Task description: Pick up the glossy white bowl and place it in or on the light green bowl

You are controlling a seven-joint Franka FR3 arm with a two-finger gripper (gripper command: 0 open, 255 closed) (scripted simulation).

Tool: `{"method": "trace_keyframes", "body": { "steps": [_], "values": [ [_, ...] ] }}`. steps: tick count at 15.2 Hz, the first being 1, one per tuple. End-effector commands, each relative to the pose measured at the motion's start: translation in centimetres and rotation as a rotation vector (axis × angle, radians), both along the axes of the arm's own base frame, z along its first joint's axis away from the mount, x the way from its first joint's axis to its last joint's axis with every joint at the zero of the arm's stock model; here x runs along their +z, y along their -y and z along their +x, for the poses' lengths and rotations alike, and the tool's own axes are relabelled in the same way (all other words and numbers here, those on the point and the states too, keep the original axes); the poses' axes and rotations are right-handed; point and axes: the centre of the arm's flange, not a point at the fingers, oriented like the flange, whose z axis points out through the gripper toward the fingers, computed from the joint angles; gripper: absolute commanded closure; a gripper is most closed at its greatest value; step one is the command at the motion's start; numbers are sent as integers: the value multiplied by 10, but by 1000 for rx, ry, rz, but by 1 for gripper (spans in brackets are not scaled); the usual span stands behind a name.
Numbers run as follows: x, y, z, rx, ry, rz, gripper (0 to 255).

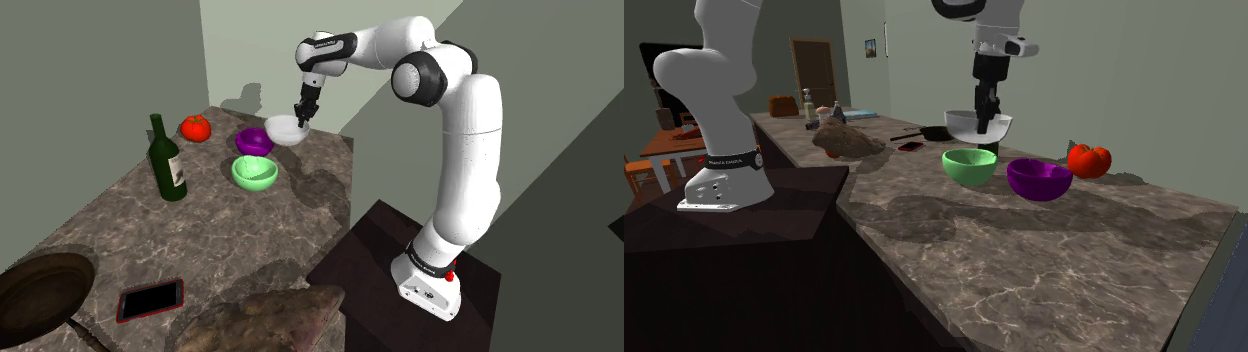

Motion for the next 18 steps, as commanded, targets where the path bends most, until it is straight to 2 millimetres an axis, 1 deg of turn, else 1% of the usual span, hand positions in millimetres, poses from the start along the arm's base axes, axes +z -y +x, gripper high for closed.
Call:
{"method": "trace_keyframes", "body": {
  "steps": [1,10,18],
  "values": [
    [3,-27,4,-1,1,0,255],
    [13,-142,24,-1,1,0,255],
    [-30,-142,24,-1,1,0,255]
  ]
}}
